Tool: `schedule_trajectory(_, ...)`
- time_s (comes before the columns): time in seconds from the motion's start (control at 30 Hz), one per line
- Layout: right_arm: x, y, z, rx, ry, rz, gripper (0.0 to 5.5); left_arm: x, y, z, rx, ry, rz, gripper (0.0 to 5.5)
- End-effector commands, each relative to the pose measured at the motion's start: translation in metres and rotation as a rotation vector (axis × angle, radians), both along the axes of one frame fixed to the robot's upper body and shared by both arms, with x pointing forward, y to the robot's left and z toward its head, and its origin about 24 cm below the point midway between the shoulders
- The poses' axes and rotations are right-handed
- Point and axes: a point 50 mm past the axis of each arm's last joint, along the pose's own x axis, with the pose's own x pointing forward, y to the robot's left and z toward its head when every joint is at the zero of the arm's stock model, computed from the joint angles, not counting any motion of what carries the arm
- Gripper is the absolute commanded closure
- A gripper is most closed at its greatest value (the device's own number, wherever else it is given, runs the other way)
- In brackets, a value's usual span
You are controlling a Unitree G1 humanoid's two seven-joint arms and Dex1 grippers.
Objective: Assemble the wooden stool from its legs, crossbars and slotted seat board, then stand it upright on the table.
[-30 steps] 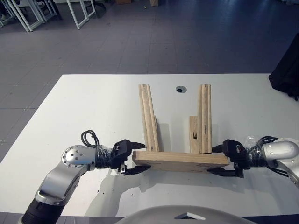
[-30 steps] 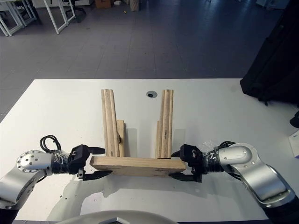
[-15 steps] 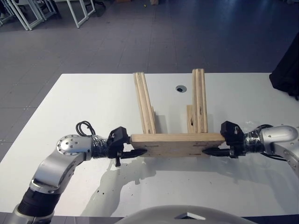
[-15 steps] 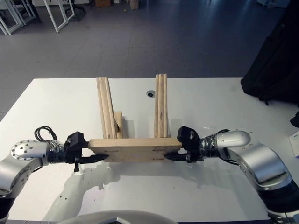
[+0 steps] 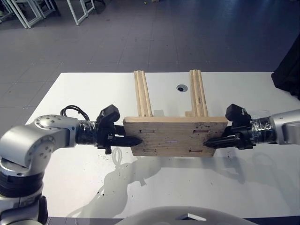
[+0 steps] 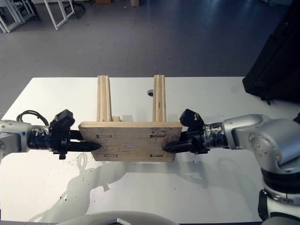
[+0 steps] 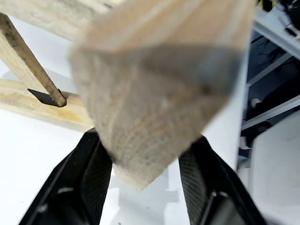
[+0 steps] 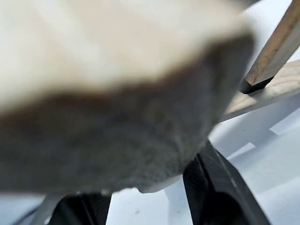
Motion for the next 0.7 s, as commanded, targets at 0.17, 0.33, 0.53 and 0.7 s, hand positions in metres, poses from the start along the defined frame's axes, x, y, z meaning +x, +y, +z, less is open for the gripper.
schedule_trajectory(0.17,0.024,0.010,0.071,0.676,0.582,0.369,3.74,0.015,-0.006,0.050,-0.532,0.512,-0.359,3.72)
schedule_trajectory(0.33,0.061,0.005,0.059,0.821,0.829,0.192,3.74,0.060,-0.004,0.036,-0.697,0.807,-0.176,3.72)
schedule_trajectory(0.53,0.100,0.007,0.020,0.939,0.944,-0.125,3.74,0.087,-0.003,0.026,-0.762,0.904,0.025,3.51)
schedule_trajectory(0.7,0.114,0.000,-0.002,0.948,0.989,-0.362,2.92,0.108,0.003,0.009,-0.772,0.962,0.263,2.68)
